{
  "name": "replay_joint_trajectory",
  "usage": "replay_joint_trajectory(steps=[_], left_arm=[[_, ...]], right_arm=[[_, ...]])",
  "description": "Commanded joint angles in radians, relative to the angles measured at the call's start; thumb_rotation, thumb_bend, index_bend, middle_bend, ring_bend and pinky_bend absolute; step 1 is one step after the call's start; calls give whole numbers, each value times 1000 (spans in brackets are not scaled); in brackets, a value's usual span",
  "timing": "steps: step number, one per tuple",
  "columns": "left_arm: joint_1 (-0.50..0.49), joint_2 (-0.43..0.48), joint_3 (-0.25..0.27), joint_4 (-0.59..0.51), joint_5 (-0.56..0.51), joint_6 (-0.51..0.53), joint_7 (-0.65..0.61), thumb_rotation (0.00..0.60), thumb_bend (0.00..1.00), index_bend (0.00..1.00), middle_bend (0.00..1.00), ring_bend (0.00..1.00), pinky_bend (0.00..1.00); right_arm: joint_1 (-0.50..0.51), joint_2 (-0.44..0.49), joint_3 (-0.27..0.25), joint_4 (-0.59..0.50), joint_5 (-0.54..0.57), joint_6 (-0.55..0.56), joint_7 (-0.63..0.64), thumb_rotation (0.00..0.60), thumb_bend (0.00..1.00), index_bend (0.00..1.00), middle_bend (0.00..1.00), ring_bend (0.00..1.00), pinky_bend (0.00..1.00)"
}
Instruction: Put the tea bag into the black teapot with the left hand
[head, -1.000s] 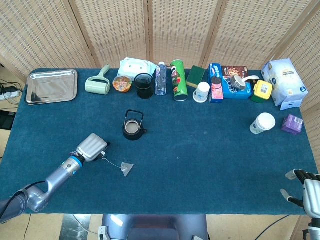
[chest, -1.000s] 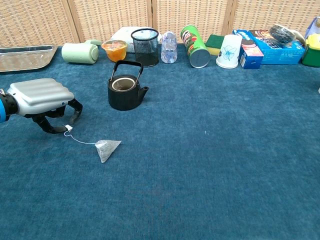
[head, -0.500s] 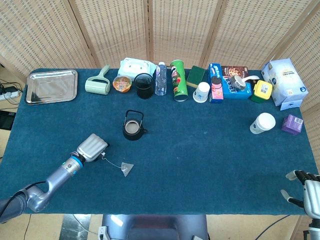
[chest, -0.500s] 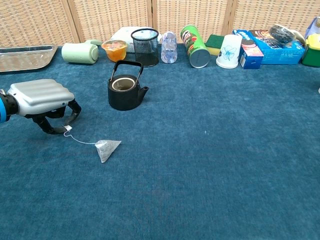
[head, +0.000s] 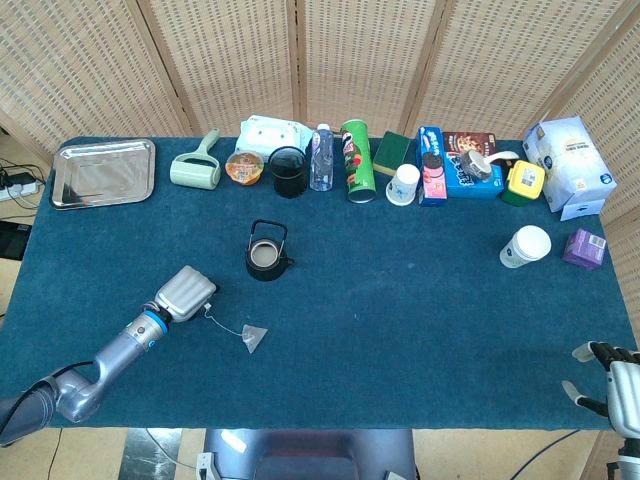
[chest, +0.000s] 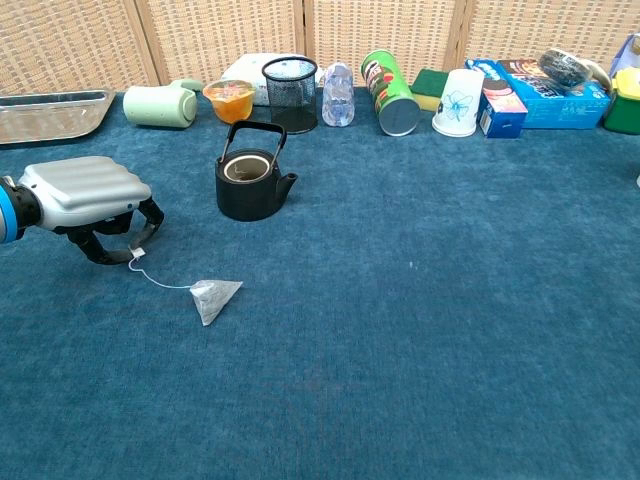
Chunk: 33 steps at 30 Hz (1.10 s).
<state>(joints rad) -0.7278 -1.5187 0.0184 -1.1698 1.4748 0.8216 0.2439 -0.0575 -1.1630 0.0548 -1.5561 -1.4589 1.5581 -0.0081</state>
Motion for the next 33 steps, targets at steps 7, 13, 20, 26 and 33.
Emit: replay_joint_trajectory(steps=[7,13,20,26,33], left_arm=[[-7,1,-5,-10,-15,-12,16,600,444,583,1000,995,913],[-15,2,-8,-17,-23,-20,29,600,481,583,1000,995,913],[-16,13,-12,-35,-31,-16,31,600,487,583,1000,995,913],[1,59,-17,-100,-17,41,14,600,486,583,1000,994,913],[24,150,-38,-224,8,135,4,600,486,583,1000,994,913]], right_arm=[[-3,1,0,1,0,3,4,600,211,443,467,452,363],[-5,2,0,2,1,3,6,600,210,443,467,451,363],[-4,4,2,0,2,1,5,600,211,443,467,451,363],[0,5,3,-1,-3,-2,5,600,211,443,467,451,363],[7,3,2,0,-14,-6,9,600,211,443,467,451,363]])
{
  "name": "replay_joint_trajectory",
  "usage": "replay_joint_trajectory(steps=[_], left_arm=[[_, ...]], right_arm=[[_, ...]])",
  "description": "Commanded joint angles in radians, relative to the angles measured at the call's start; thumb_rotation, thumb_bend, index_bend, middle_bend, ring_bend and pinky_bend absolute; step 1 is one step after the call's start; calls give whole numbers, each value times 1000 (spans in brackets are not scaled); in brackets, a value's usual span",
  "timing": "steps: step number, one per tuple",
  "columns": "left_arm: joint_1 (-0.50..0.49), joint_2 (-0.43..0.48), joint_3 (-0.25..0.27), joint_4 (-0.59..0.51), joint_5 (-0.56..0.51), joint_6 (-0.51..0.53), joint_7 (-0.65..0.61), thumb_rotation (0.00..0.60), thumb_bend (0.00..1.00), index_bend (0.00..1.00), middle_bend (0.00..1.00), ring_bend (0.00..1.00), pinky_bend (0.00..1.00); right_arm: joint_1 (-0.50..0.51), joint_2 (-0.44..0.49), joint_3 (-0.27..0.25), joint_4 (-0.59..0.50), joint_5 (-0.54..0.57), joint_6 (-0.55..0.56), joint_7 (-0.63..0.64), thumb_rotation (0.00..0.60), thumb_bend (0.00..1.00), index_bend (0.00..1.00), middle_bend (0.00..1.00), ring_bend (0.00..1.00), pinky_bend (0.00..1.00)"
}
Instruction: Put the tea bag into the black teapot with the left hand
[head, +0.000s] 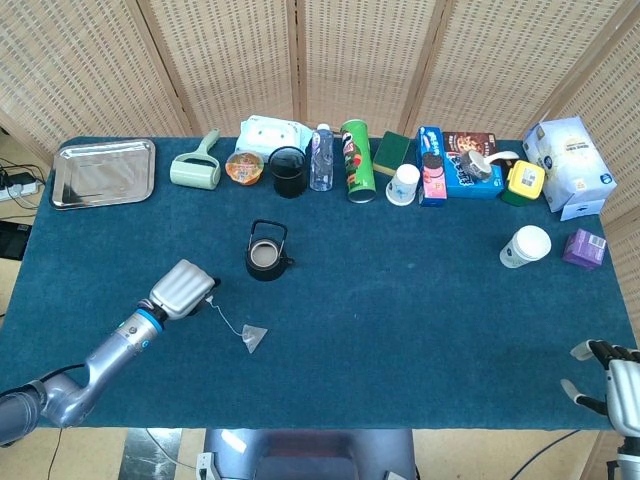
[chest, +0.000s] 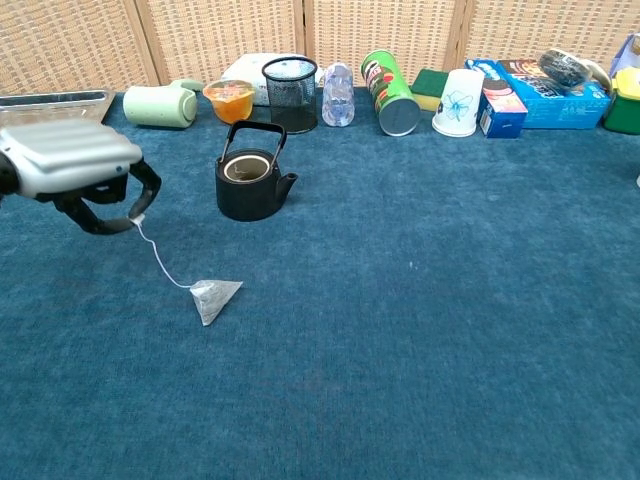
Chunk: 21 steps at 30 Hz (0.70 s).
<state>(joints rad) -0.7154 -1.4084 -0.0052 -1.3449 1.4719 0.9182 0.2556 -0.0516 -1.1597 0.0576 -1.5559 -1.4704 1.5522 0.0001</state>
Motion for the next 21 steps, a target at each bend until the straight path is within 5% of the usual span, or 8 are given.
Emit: replay_joint_trajectory(steps=[1,21], left_arm=[[13,54,-21,-69,12,52,-7,600,487,583,1000,994,913],[-6,232,-158,-344,-3,170,59,600,493,583,1000,995,913]], right_arm=[[1,0,-1,0,-4,0,2,600,210,443,467,452,363],[-13,-11,-15,46,-38,31,77,600,209,443,467,451,363]])
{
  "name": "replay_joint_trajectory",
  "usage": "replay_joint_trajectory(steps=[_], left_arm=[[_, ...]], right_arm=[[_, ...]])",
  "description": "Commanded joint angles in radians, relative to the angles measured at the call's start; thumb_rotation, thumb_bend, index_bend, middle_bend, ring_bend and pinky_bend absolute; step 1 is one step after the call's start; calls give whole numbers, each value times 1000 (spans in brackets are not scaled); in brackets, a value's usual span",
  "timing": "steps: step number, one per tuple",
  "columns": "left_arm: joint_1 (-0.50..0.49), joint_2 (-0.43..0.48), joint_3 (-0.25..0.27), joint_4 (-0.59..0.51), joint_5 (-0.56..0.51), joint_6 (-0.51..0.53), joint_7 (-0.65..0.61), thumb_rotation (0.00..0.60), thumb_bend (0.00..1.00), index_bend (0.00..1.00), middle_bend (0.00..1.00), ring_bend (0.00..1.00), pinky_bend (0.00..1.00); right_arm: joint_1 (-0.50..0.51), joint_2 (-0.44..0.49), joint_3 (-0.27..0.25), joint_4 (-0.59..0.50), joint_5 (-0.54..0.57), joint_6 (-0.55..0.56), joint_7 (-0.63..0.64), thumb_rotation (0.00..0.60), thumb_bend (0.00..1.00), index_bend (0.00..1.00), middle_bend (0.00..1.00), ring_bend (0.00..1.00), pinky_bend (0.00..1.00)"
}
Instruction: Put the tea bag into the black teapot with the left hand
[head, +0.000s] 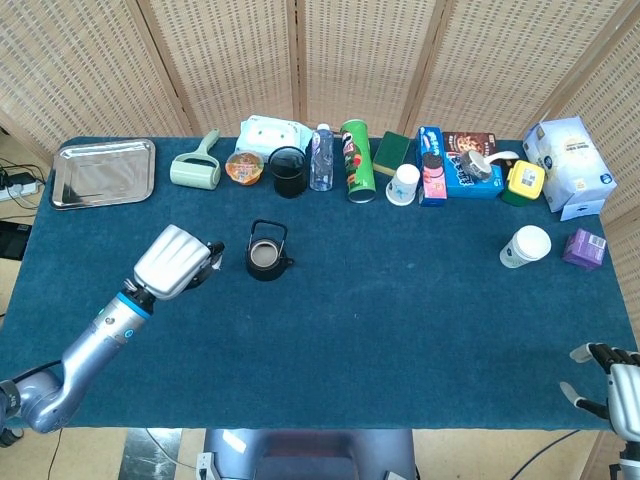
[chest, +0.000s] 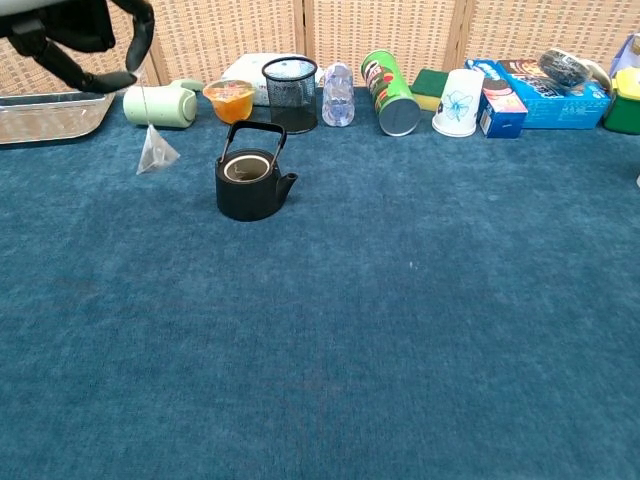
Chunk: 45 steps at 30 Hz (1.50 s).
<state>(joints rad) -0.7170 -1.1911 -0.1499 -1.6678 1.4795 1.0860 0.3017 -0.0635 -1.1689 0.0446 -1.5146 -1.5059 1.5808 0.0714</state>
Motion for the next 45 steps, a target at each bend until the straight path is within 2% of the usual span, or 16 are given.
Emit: replay_joint_trajectory(steps=[1,12,22,45], left_arm=[[-6,18,-18,-26,-16,2,16,600,492,583,1000,995,914],[-64,24,-91,-48,-133,-58,38,600,490,583,1000,994,913],[-120,0,-121,-45,-217,-109,72,600,490,584,1000,994,913],[-175,-43,-110,16,-271,-139,81,600,490,584,1000,995,914]], right_arm=[[-2,-2,-2,7,-4,2,8,600,209,443,467,451,363],[-7,-7,-3,29,2,3,34,600,211,443,467,452,363],[-3,-10,-1,32,6,-8,35,600,210,443,467,451,363],[-3,-9,4,29,32,-26,29,600,211,443,467,451,365]])
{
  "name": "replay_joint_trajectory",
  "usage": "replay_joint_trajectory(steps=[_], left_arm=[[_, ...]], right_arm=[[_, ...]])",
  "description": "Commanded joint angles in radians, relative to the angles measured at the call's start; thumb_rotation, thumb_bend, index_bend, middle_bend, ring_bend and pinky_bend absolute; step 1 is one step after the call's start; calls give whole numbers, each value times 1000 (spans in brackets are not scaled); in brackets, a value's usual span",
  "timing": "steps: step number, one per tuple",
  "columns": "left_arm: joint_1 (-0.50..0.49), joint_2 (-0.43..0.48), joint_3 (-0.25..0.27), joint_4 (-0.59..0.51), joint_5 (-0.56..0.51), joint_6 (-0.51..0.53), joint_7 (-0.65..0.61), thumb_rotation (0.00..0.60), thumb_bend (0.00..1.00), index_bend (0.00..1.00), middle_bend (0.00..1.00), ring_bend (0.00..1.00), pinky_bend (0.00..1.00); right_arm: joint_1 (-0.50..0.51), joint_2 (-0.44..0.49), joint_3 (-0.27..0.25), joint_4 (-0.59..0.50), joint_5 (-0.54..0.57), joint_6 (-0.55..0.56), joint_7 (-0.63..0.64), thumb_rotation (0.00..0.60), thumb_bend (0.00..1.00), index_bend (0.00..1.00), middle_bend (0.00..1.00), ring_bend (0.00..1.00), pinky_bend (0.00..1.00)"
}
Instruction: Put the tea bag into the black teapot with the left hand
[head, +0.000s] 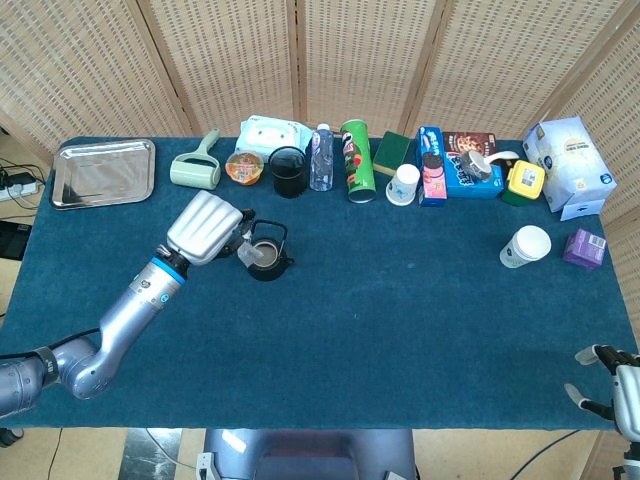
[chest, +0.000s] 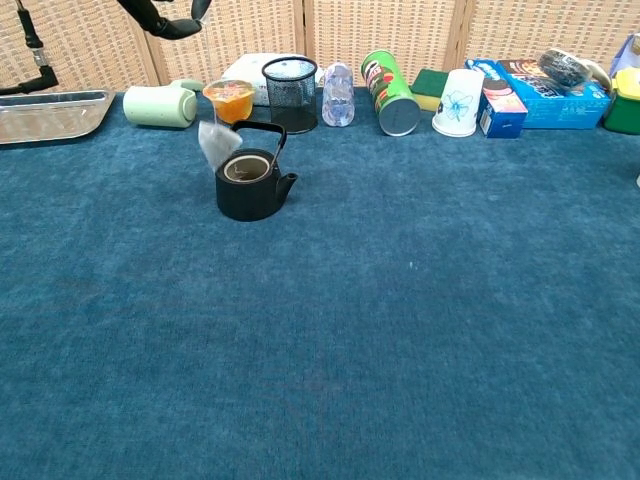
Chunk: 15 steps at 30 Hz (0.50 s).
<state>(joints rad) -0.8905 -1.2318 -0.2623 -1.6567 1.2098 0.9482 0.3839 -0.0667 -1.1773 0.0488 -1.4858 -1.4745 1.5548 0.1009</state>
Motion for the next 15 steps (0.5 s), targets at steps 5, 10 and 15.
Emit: replay_joint_trajectory(steps=[5,10,15], left_arm=[[-11,-21,15,37,-15,-19,-5,600,488,583,1000,995,913],[-18,-44,24,70,-23,-26,-11,600,489,583,1000,994,913],[-21,-46,28,77,-30,-26,-9,600,490,584,1000,994,914]], right_arm=[[-3,-1,1,-3,6,1,-5,600,209,443,467,452,365],[-7,2,2,-6,10,4,-9,600,210,443,467,453,365],[-9,3,2,-6,12,4,-7,600,211,443,467,453,365]])
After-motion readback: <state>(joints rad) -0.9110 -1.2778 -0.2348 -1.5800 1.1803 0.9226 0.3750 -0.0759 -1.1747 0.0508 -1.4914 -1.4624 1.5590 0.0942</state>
